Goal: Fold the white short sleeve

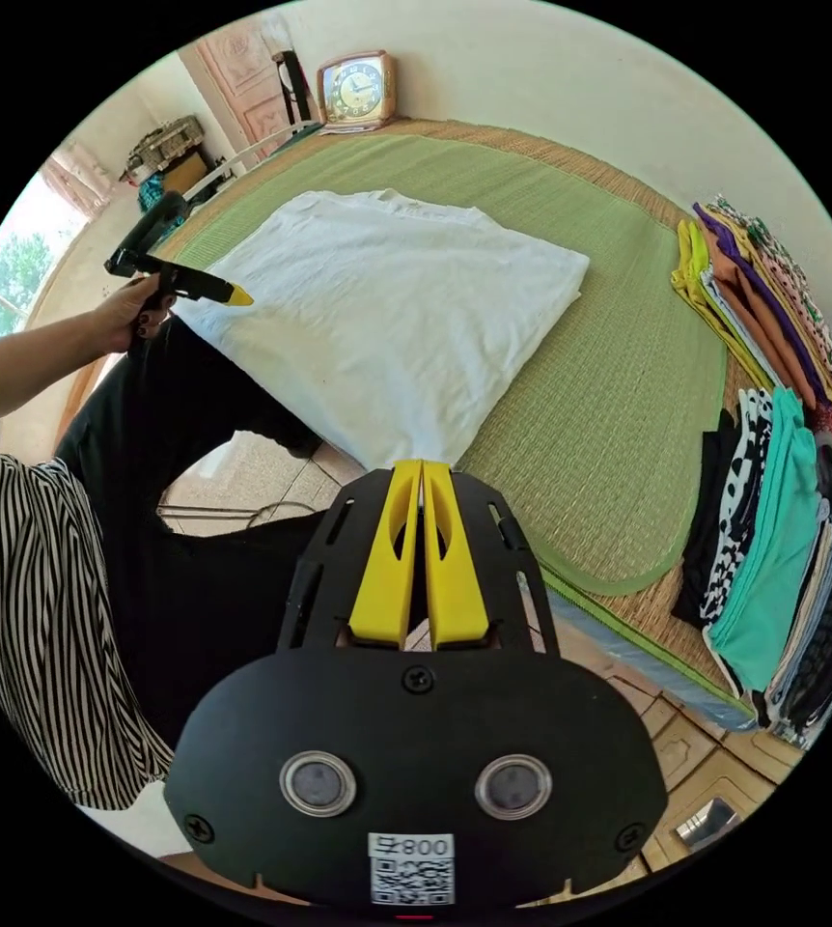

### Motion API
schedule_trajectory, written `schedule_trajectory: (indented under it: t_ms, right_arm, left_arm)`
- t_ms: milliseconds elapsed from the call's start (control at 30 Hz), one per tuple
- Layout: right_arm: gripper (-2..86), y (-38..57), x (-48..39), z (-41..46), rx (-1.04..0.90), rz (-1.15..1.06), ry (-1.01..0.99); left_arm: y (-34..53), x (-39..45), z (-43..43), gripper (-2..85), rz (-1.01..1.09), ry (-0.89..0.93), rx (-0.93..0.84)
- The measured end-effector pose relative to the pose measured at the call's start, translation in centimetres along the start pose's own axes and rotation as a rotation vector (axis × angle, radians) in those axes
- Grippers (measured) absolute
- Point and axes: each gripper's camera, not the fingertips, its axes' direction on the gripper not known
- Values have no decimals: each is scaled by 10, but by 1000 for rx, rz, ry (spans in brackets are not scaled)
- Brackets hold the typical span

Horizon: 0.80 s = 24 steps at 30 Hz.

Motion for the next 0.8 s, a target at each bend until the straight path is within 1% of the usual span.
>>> schedule_trajectory:
  t_ms: [133, 233, 367, 500, 633, 800]
  right_arm:
    - [2, 19, 9, -14, 11, 28, -1]
    - [6, 14, -5, -15, 26, -45, 39]
    - [36, -12, -28, 1, 7, -190, 84]
    - [48, -21, -29, 19, -32, -250, 53]
    - [45, -18, -26, 31, -60, -276, 68]
    - [8, -8, -22, 42, -77, -296, 93]
  left_arm:
    - [-5, -3, 7, 7, -4, 9, 4]
    - [-9, -5, 15, 7, -10, 17, -4]
    - [-16, -3, 24, 7, -2, 19, -13]
    - [-26, 2, 37, 6, 19, 24, -29]
    - [-37, 8, 52, 6, 43, 52, -42]
    - [-50, 19, 69, 5, 73, 83, -47]
